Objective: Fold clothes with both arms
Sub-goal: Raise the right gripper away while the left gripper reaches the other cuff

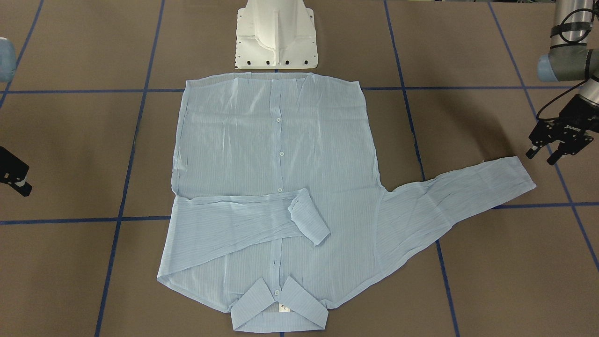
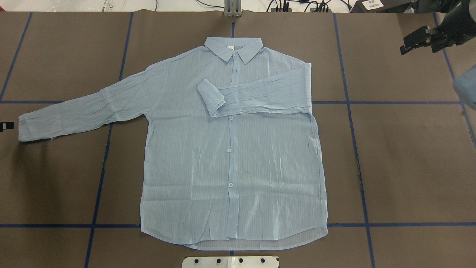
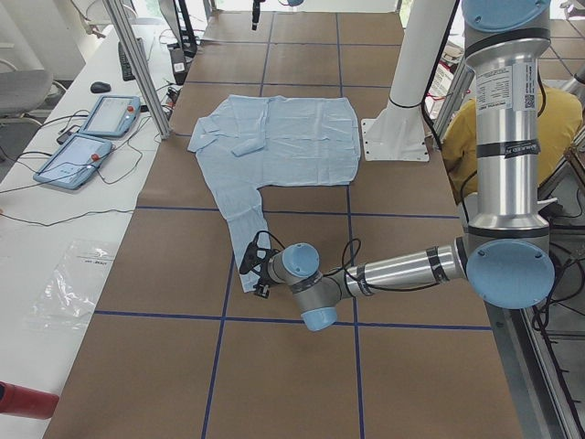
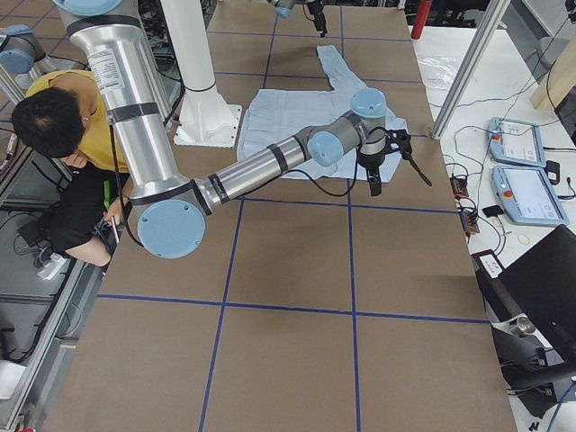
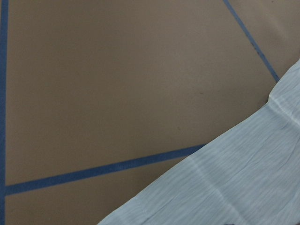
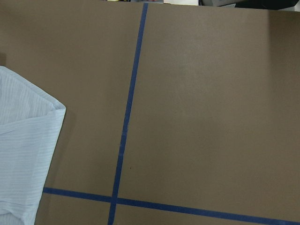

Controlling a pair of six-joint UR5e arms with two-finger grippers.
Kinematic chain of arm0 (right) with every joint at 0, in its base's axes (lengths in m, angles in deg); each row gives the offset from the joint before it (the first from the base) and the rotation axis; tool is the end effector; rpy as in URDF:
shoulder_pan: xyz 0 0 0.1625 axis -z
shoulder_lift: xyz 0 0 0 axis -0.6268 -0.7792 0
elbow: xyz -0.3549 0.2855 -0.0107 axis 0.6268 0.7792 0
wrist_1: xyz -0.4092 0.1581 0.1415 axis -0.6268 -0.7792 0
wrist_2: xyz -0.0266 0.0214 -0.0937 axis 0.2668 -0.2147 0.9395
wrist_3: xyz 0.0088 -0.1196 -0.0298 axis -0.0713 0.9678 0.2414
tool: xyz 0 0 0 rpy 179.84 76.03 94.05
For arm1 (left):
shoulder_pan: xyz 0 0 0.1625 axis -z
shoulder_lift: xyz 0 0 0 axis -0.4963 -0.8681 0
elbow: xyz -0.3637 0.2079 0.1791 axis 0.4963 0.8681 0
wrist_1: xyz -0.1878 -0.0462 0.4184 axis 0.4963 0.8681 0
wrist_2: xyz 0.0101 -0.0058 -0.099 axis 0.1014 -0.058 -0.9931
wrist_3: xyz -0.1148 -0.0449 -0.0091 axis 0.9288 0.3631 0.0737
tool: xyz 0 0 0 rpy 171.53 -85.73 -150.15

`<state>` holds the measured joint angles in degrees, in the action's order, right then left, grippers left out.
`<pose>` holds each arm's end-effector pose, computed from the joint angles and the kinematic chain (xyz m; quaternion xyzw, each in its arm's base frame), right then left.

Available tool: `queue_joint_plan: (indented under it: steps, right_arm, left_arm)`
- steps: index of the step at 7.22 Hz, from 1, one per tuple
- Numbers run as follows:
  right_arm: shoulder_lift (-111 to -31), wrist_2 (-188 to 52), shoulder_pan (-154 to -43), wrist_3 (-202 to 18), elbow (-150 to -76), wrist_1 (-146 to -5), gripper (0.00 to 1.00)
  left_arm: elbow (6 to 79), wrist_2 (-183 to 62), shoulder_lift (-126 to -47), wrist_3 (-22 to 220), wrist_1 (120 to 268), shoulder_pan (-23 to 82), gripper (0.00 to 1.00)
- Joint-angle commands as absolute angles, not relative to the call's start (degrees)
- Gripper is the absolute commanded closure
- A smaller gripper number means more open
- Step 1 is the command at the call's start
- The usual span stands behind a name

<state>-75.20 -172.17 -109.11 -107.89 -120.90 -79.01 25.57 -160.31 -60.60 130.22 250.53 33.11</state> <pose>-0.1671 -0.6396 0.4191 0.1340 -0.4040 -0.0005 0.9049 0.1663 -0.4764 0.7497 0.2476 0.4743 -0.0045 0.8448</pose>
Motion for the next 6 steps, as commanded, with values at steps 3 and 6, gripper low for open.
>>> queue_joint_plan:
  steps: [3,6]
  right_arm:
    - [-77.3,-172.0,-109.1,-107.9,-123.0,-79.0,0.0]
    - [-77.9,-171.9,-109.1,-107.9,-123.6,-79.0,0.0]
  left_arm:
    - [25.3,-156.1,-60.8,134.4,250.7,26.6,0.3]
    - [25.2,-155.5,-60.6,134.1,250.7,25.6,0.34]
